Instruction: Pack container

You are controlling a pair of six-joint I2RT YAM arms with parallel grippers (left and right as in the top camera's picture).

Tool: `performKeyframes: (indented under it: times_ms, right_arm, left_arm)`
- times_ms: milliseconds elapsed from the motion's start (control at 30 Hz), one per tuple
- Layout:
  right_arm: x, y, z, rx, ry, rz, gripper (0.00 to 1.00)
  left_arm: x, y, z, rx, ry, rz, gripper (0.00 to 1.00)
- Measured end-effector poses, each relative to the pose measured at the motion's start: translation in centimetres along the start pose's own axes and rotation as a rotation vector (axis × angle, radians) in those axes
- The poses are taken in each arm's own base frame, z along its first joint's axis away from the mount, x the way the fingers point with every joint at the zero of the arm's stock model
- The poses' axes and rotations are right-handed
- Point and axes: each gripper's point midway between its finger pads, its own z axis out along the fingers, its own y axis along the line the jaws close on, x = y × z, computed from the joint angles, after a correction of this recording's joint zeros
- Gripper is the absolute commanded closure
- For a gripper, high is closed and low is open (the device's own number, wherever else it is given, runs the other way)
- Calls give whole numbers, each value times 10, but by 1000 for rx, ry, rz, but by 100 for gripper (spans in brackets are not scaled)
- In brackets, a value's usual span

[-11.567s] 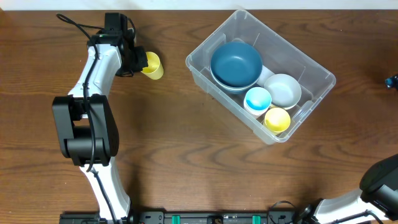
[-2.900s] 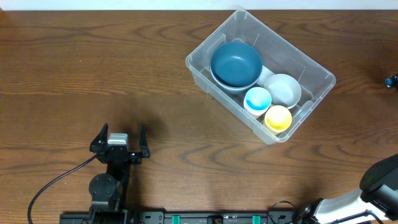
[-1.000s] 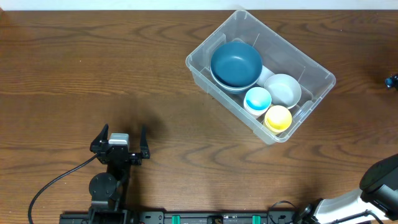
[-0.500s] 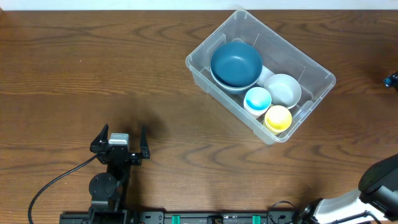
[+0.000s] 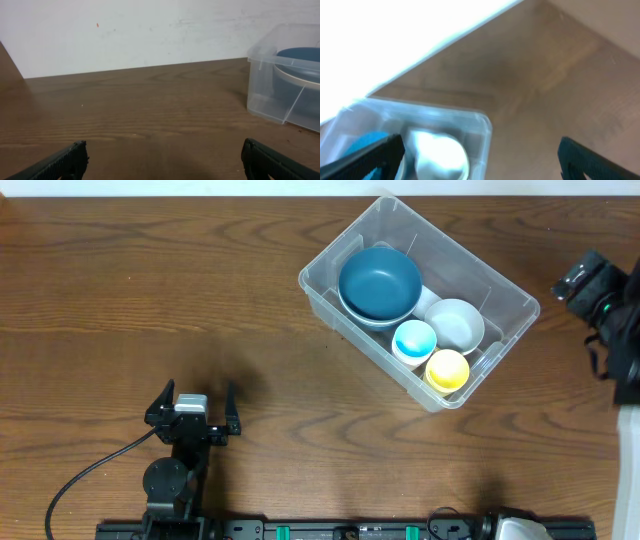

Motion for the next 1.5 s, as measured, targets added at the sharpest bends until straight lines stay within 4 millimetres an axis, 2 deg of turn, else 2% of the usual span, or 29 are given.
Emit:
performKeyframes:
  times_ms: [100, 367, 633, 900, 1100, 1333, 1500]
  right_arm:
    - [9, 3, -4, -65, -90, 11, 1]
    - [62, -17, -2, -175, -238, 47, 1]
    - [88, -19, -9, -328, -438, 15, 1]
    - [128, -19, -10, -451, -554, -21, 1]
    - [154, -17, -4, -492, -563, -77, 1]
    - [175, -22, 2, -493, -576, -140, 1]
    - [178, -20, -1, -497, -598, -213, 1]
  left_arm:
    - [0, 0, 0, 0, 1, 0, 2]
    - [0, 0, 0, 1, 2, 0, 2]
    - [0, 0, 0, 1, 2, 0, 2]
    - [0, 0, 0, 0, 2, 0, 2]
    - [0, 0, 0, 0, 1, 0, 2]
    - [0, 0, 0, 0, 2, 0, 2]
    - [0, 0, 0, 0, 2, 0, 2]
